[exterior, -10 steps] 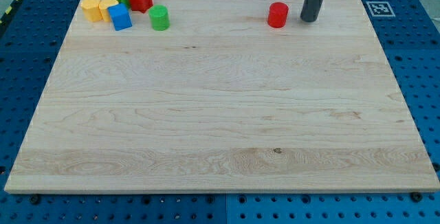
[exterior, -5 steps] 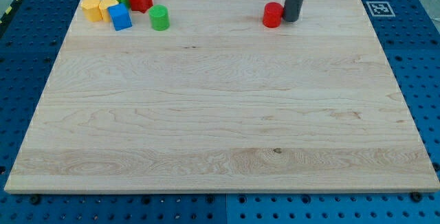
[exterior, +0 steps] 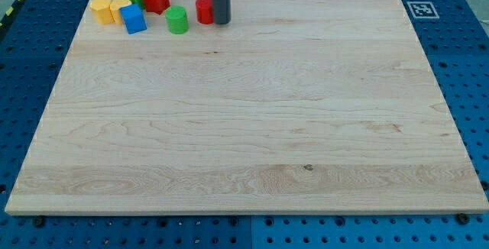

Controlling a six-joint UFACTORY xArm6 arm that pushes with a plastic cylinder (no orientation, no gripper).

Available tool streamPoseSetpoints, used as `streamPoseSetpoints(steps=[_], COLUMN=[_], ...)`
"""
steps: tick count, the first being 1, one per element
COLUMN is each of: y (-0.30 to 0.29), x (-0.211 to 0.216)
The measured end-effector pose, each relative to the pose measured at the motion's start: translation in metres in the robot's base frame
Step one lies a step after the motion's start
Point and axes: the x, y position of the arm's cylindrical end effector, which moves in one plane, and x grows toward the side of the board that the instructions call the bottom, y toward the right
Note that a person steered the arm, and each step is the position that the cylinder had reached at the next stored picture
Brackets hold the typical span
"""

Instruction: Move the red circle on top of green circle

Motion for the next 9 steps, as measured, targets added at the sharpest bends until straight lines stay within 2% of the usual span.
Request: streamPoseSetpoints(steps=[1,2,3,4,7,8,9], y=[-0.016,0.017,0.048,0.032,-0.039,-0.015,0.086], x=[-0.001,-0.001,-0.022,-0.040,-0.024,-0.024,-0.018])
